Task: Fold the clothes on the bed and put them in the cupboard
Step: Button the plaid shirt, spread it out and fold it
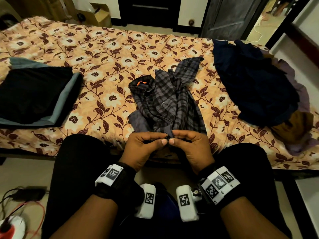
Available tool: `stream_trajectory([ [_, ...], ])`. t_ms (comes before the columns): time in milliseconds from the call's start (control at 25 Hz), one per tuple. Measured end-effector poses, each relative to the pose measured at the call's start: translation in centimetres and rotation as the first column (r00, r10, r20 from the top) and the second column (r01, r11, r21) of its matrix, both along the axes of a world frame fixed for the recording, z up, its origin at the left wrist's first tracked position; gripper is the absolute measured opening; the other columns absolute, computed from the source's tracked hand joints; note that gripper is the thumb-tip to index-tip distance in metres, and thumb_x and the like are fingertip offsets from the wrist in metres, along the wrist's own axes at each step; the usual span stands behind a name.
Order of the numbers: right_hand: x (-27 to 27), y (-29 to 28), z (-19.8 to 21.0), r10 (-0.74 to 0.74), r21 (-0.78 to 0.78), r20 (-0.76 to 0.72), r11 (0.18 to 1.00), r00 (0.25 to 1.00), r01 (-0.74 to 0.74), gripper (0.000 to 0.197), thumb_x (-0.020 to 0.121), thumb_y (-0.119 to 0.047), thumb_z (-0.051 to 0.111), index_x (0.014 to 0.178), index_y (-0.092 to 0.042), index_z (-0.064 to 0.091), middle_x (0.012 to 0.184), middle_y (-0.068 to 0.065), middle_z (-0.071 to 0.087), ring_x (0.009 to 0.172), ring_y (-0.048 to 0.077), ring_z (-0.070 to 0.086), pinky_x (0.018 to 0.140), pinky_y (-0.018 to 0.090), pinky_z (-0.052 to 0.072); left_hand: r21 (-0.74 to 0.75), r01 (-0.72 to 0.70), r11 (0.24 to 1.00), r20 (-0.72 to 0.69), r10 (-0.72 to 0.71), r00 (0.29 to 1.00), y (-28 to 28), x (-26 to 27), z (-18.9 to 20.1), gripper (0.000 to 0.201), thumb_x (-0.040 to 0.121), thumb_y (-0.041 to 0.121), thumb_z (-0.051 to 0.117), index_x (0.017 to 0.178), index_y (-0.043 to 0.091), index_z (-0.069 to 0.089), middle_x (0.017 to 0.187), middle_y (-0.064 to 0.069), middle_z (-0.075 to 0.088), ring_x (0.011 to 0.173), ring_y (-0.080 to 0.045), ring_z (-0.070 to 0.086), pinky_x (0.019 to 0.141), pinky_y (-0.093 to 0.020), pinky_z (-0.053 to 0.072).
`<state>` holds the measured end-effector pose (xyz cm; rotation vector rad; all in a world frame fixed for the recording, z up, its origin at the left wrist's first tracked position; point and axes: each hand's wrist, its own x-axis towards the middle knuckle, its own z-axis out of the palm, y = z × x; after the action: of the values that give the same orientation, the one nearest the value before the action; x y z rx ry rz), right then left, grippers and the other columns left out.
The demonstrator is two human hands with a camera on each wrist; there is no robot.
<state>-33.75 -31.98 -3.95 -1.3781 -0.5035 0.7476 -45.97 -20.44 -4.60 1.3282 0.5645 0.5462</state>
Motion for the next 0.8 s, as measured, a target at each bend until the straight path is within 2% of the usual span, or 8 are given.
stream_trajectory([
  [120,0.0,0.0,-0.2,-0.004,-0.028,0.021,1.0,1.0,0.005,0.027,0.074,0.008,0.073,0.091,-0.013,0.073,0.085,0.002,0.075,0.083,0.018,0.072,0.069,0.025,0.056,-0.026,0.011,1.0,0.002,-0.011,1.0,0.2,0.0,0.1,0.03,0.077,-0.007,0.072,0.103,0.009,0.07,0.077,-0.008,0.074,0.074,-0.022,0.07,0.073,-0.034,0.06],
  [200,0.0,0.0,-0.2,0.018,-0.033,0.017,0.999,1.0,-0.018,0.028,0.075,0.009,0.072,0.091,-0.014,0.072,0.084,-0.001,0.075,0.082,0.015,0.072,0.067,0.022,0.055,-0.022,0.009,1.0,-0.007,-0.009,1.0,0.3,0.0,0.0,0.03,0.077,-0.007,0.072,0.103,0.009,0.069,0.073,-0.008,0.072,0.073,-0.022,0.069,0.072,-0.034,0.06],
  [320,0.0,0.0,-0.2,0.031,-0.024,0.025,0.999,0.999,-0.03,0.026,0.078,0.008,0.069,0.092,-0.014,0.072,0.084,-0.003,0.075,0.083,0.014,0.072,0.068,0.02,0.055,0.008,-0.029,1.0,-0.037,0.029,0.999,0.6,0.1,-0.4,0.021,0.077,-0.004,0.074,0.095,0.006,0.072,0.069,-0.007,0.07,0.072,-0.026,0.068,0.073,-0.039,0.059],
  [440,0.0,0.1,-0.4,0.03,-0.009,-0.006,1.0,1.0,-0.03,0.025,0.086,0.005,0.061,0.099,-0.014,0.07,0.093,0.003,0.075,0.09,0.018,0.071,0.072,0.027,0.057,0.052,-0.064,0.997,-0.061,0.067,0.996,0.7,0.3,-0.8,0.01,0.078,-0.002,0.075,0.086,0.003,0.073,0.064,-0.005,0.067,0.065,-0.02,0.064,0.066,-0.033,0.056],
  [520,0.0,0.2,-0.7,0.033,-0.015,-0.061,0.999,0.998,-0.034,0.025,0.088,0.006,0.059,0.1,-0.015,0.066,0.093,0.006,0.075,0.086,0.021,0.071,0.067,0.032,0.059,0.056,-0.058,0.997,-0.083,0.062,0.995,0.6,0.4,-0.9,0.007,0.08,-0.001,0.073,0.083,0.005,0.075,0.069,-0.009,0.07,0.067,-0.02,0.066,0.067,-0.033,0.057],
  [640,0.1,0.3,-1.0,0.02,-0.027,-0.092,0.999,0.996,-0.022,0.025,0.085,0.009,0.061,0.098,-0.013,0.06,0.087,0.008,0.074,0.078,0.022,0.071,0.058,0.032,0.058,0.044,-0.01,0.999,-0.108,0.014,0.994,0.4,0.4,-0.9,0.012,0.083,-0.001,0.07,0.082,0.009,0.076,0.079,-0.015,0.074,0.073,-0.025,0.07,0.07,-0.036,0.059],
  [800,-0.2,0.3,-1.1,0.026,-0.047,-0.051,0.999,0.998,-0.029,0.024,0.082,0.01,0.064,0.093,-0.01,0.059,0.081,0.008,0.071,0.073,0.019,0.07,0.055,0.031,0.057,0.072,0.016,0.997,-0.18,-0.002,0.984,0.3,0.4,-0.9,0.012,0.083,0.001,0.071,0.08,0.01,0.078,0.078,-0.014,0.074,0.076,-0.032,0.072,0.076,-0.045,0.06],
])
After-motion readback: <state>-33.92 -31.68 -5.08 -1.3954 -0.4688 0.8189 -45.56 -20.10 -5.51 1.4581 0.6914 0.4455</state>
